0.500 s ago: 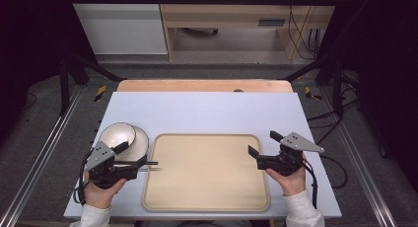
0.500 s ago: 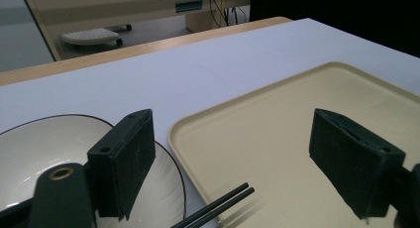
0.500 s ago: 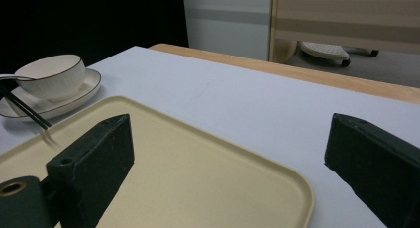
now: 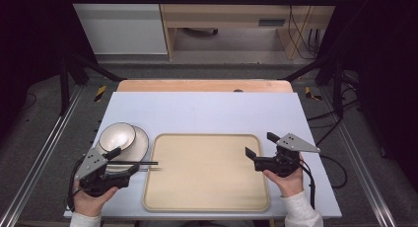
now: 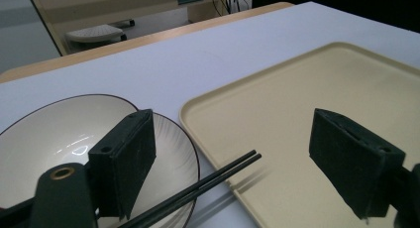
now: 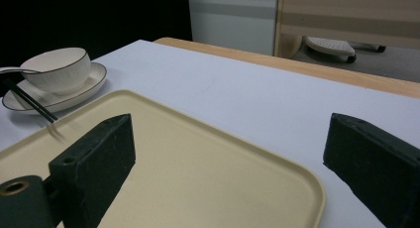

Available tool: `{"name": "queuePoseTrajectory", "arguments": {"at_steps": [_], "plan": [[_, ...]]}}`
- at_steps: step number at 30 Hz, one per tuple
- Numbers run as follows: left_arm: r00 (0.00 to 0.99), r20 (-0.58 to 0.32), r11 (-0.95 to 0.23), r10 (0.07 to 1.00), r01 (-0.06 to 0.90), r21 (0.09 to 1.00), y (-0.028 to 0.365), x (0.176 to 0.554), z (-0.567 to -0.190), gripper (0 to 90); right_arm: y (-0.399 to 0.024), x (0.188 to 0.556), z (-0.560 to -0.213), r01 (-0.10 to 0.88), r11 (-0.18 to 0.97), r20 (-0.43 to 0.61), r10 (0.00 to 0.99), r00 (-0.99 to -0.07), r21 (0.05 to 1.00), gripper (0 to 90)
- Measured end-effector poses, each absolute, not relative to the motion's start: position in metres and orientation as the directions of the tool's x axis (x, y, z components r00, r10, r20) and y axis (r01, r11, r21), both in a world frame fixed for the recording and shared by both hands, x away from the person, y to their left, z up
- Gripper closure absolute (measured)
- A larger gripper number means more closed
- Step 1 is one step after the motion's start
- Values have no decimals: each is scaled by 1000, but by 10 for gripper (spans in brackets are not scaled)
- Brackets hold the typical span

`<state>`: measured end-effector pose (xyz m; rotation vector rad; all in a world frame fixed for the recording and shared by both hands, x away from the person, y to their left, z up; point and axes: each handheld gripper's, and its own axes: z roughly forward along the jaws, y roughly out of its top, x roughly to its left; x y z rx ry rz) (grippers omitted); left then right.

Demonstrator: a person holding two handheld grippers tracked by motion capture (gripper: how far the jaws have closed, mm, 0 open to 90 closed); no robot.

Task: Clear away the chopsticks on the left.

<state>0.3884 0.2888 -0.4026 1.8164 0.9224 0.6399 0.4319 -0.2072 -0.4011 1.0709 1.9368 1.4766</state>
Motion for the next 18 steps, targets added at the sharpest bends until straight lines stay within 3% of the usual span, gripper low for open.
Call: {"name": "queuePoseTrajectory", "arguments": {"at_steps": [18], "plan": [[573,34,-298,819,374,879,307,365,-426,185,-204,431,-402,315,118,92,811,-578,942,63]]}}
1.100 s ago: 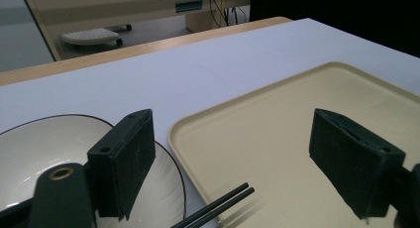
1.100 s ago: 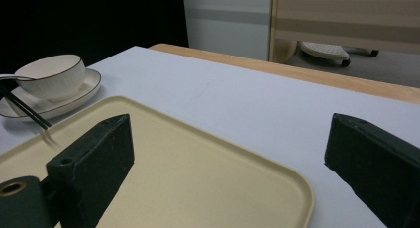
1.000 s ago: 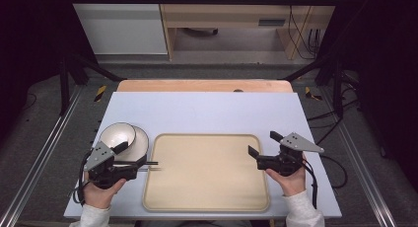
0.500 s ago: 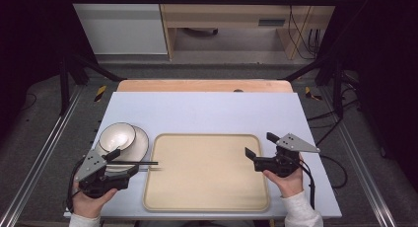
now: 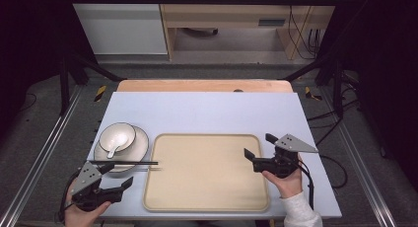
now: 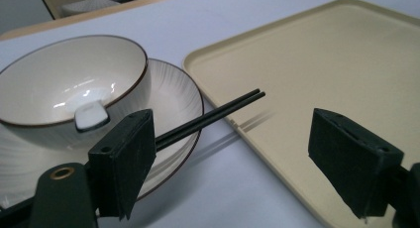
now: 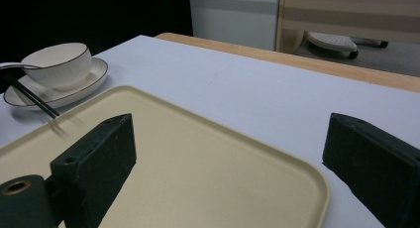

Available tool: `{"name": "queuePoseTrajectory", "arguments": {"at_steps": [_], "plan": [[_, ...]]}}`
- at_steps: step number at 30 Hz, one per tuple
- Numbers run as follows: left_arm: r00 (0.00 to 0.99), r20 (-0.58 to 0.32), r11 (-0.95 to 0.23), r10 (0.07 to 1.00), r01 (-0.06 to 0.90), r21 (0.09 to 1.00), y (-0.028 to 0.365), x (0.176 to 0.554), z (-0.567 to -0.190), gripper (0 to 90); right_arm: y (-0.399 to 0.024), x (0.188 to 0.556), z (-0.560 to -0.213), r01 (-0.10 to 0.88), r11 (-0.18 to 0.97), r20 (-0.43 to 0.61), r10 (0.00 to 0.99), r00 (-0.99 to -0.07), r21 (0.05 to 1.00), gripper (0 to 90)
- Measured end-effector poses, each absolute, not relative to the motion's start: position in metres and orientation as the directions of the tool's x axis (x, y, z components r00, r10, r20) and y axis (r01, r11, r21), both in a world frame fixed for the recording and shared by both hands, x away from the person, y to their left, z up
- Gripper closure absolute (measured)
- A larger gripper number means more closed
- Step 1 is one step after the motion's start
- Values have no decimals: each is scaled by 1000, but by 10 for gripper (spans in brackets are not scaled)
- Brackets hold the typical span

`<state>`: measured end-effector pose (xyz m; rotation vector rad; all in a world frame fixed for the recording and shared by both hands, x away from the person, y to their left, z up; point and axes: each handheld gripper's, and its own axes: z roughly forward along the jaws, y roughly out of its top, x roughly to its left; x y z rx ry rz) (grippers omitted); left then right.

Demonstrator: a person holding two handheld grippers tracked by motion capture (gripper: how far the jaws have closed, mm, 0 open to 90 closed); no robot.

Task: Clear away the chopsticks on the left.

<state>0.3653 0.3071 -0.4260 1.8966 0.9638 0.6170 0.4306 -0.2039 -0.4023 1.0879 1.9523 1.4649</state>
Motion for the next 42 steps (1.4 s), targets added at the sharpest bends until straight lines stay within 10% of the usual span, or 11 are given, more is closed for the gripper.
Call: {"name": "queuePoseTrajectory", "arguments": {"at_steps": [42], "plan": [[507,60,-347,860,494,797,337,414,-462,341,-201,434,-405,326,128,93,806,-584,937,67]]}}
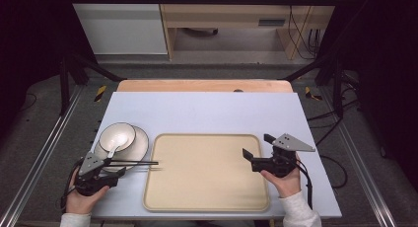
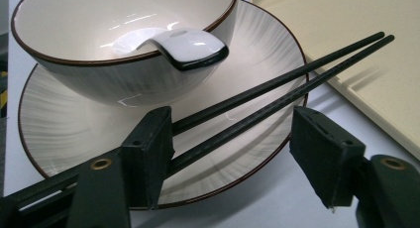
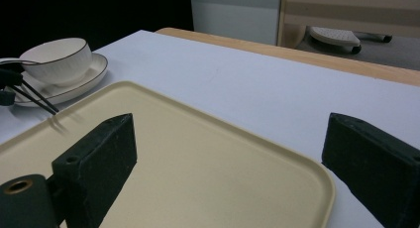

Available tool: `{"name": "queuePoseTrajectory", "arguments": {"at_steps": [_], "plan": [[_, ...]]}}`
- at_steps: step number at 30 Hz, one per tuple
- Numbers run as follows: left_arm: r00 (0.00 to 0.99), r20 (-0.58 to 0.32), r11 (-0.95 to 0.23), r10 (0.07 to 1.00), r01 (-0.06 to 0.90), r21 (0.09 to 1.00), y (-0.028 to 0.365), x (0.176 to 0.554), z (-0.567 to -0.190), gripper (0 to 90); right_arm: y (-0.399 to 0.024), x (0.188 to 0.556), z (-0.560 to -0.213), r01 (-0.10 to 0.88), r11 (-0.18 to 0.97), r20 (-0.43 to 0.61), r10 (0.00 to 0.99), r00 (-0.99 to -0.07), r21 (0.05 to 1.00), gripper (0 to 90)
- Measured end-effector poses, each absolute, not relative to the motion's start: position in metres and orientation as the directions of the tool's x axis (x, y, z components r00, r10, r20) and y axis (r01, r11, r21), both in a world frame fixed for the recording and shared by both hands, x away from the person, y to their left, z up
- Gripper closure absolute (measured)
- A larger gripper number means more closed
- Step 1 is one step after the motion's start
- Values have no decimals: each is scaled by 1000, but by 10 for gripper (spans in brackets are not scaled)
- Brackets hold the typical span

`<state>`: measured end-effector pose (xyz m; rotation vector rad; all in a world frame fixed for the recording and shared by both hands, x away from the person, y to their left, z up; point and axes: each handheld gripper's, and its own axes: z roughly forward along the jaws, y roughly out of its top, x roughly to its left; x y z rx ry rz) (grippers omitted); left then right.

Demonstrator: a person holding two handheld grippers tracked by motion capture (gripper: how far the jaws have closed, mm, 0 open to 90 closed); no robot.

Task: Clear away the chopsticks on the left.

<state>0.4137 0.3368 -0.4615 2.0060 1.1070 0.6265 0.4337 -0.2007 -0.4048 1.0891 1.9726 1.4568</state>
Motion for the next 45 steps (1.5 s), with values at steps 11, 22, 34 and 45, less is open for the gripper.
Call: {"name": "queuePoseTrajectory", "arguments": {"at_steps": [11,22,34,45], "plan": [[517,15,-319,856,506,802,338,414,-461,444,-200,434,-404,329,128,95,806,-584,936,67],[511,8,-306,860,502,809,338,415,-460,557,-199,434,-405,331,135,92,804,-587,934,68],[510,16,-317,860,509,801,337,414,-460,646,-200,435,-405,331,131,94,806,-584,934,68],[504,9,-310,864,518,797,334,413,-459,742,-200,435,-405,332,130,95,807,-583,934,68]]}}
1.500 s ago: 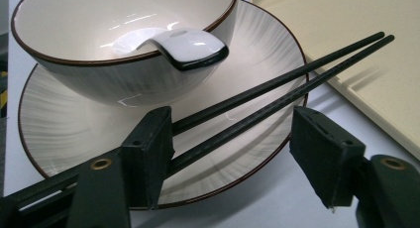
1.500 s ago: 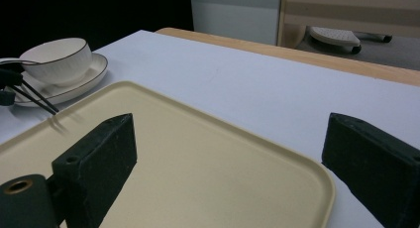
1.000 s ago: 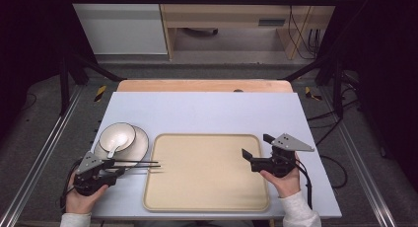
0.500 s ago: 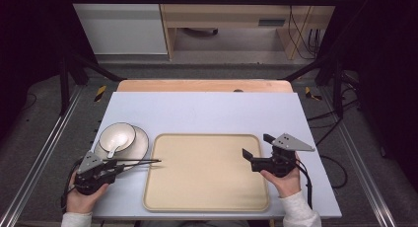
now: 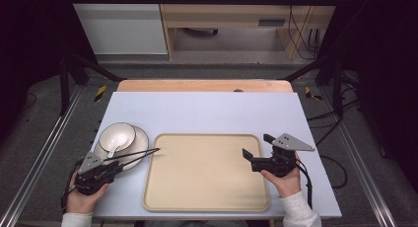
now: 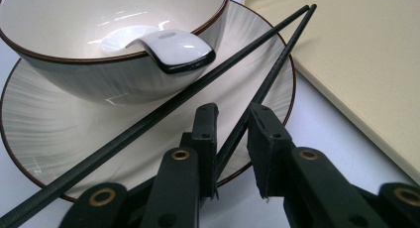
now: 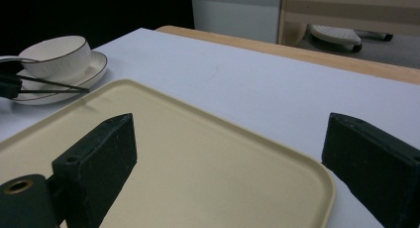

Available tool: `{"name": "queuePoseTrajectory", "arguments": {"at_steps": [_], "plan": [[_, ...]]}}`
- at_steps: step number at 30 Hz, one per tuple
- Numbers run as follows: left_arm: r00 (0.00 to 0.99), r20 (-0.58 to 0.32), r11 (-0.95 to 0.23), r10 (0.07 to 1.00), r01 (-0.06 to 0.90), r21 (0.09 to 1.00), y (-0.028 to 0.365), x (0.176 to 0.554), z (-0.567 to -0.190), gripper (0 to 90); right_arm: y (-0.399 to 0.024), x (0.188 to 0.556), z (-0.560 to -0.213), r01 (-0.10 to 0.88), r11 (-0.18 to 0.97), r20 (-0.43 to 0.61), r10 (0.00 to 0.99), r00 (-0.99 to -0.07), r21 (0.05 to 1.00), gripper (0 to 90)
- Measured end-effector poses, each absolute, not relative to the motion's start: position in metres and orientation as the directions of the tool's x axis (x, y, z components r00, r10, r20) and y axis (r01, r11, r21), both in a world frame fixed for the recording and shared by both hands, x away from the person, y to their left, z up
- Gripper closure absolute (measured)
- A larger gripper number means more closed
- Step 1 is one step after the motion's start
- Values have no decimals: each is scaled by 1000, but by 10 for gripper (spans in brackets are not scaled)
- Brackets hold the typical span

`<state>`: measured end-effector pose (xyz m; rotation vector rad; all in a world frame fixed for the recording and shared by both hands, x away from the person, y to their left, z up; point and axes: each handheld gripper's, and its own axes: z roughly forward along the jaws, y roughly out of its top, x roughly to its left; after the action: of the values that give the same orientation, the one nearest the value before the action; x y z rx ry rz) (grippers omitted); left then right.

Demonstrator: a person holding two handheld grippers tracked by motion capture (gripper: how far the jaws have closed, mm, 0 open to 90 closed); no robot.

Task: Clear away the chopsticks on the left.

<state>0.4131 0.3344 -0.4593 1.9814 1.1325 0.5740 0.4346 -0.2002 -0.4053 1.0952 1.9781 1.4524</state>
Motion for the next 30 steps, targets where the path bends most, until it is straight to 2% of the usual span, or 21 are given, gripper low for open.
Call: {"name": "queuePoseTrajectory", "arguments": {"at_steps": [10,14,16,30], "plan": [[497,13,-312,868,523,793,332,413,-459,808,-200,435,-405,333,132,95,806,-584,934,68],[502,25,-327,864,524,787,331,413,-458,808,-200,435,-405,334,133,95,804,-587,933,68],[503,6,-312,864,526,791,329,415,-458,765,-200,435,-406,334,133,96,804,-587,933,67],[514,-10,-333,858,569,752,324,428,-459,795,-201,434,-403,329,128,95,806,-584,936,67]]}}
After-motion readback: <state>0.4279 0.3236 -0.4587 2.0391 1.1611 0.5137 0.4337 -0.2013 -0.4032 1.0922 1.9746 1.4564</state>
